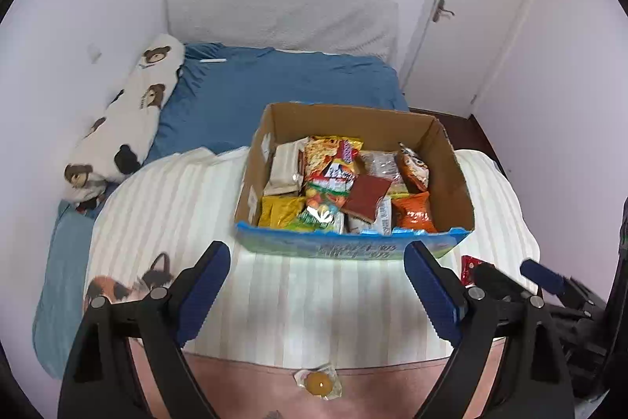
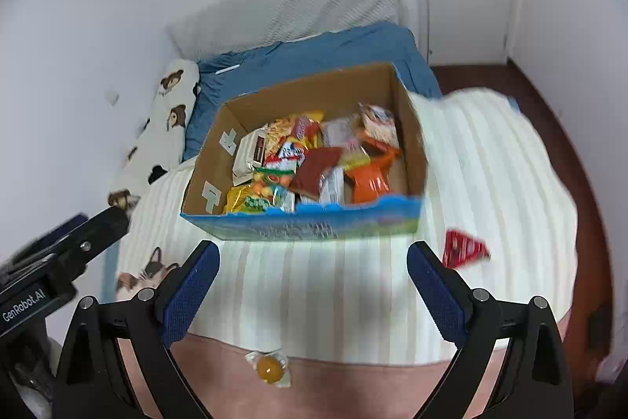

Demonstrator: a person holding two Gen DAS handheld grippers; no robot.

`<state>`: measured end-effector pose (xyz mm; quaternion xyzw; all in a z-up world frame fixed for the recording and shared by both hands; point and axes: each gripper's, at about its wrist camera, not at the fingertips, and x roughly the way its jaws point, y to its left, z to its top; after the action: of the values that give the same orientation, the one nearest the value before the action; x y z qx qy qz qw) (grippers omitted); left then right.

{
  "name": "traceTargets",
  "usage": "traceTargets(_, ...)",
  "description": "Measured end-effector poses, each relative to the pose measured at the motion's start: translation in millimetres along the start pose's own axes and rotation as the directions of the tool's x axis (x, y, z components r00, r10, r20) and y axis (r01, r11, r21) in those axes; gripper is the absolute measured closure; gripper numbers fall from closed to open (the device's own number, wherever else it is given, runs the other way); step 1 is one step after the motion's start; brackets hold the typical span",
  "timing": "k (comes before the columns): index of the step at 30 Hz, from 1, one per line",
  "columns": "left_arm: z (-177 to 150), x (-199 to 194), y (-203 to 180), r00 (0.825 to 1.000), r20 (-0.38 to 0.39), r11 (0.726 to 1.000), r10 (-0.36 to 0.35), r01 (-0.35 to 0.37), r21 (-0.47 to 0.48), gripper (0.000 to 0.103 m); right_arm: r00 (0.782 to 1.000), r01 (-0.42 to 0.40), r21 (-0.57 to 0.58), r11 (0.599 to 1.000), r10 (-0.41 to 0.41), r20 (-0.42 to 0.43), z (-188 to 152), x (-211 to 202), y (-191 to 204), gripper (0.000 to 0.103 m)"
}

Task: Organize snacks
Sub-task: 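Grasp the red triangular candy with the right tool while the left tool grasps the orange round candy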

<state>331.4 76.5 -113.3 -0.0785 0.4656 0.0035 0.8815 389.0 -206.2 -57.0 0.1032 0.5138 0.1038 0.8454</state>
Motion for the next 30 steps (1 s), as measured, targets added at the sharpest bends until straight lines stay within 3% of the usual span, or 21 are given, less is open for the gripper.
traceTargets(5,-37,25,4,0.996,-0.085,0.998,0.014,-0.019,-0.058,0.012,0.998,0.027,0.185,0.982,-0.015,-0.065,-19,22,-72,0.005)
traceTargets(9,-71,68,5,0.98,-0.194,0.994,0.032,-0.052,-0.1,0.012,0.993,0.081,0.32,0.944,-0.048,-0.108,-24,53,-134,0.005)
traceTargets(13,-101,105,9,0.961,-0.275,0.984,0.034,-0.08,-0.161,0.012,0.987,0.115,0.395,0.911,-0.061,-0.147,-23,89,-175,0.005)
traceTargets(18,-118,133,12,0.942,-0.327,0.977,0.076,-0.137,-0.166,0.012,0.977,0.139,0.449,0.883,-0.047,-0.21,-20,138,-204,0.005)
traceTargets(21,-127,141,18,0.93,-0.354,0.972,0.098,-0.166,-0.166,0.012,0.97,0.17,0.453,0.875,-0.067,-0.235,-18,161,-209,0.014)
traceTargets(23,-134,144,25,0.923,-0.372,0.969,0.1,-0.176,-0.176,0.012,0.969,0.193,0.441,0.877,-0.102,-0.223,-17,165,-208,0.028)
traceTargets(24,-137,145,27,0.92,-0.379,0.967,0.098,-0.177,-0.181,0.012,0.969,0.21,0.415,0.885,-0.133,-0.208,-16,165,-205,0.042)
traceTargets(30,-154,147,35,0.905,-0.423,0.97,0.039,-0.136,-0.201,0.012,0.973,0.197,0.341,0.919,-0.141,-0.181,-27,158,-189,0.048)
